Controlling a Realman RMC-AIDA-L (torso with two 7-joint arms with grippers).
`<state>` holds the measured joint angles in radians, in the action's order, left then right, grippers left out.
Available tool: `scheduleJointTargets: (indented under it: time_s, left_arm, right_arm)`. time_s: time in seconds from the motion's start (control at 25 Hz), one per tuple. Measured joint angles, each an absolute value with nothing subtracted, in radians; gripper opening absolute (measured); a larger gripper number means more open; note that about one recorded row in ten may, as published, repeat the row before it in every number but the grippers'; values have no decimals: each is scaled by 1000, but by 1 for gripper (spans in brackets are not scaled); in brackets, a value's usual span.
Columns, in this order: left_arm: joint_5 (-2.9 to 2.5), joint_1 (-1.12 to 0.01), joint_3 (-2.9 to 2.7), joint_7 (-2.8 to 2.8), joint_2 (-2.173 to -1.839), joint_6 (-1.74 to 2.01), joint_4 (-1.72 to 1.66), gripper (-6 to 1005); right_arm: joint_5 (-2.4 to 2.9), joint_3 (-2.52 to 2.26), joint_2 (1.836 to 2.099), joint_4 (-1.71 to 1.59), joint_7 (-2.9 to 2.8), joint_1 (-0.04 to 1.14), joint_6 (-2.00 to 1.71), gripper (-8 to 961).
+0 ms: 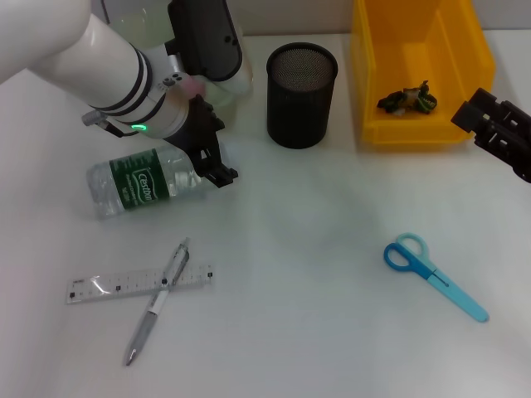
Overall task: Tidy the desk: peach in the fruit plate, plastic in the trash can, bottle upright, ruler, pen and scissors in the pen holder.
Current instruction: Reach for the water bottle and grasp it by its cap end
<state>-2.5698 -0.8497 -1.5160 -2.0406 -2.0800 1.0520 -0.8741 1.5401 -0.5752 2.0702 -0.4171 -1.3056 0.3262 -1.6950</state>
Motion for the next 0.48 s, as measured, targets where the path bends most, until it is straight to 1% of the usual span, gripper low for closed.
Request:
scheduleJointTargets:
  time_s: [0.28,0.48]
  left_arm:
    - [-2573,-850,-1522,-2039,-2080,1048,-873,813]
    - [-2572,-850,-1535,-2039,-2080,1045,-873,784]
  right_arm:
    - [1537,-575,2067,-417,-1307,327,-1688,781]
    - [1535,-575,2067,-417,-1307,328,-1686,781]
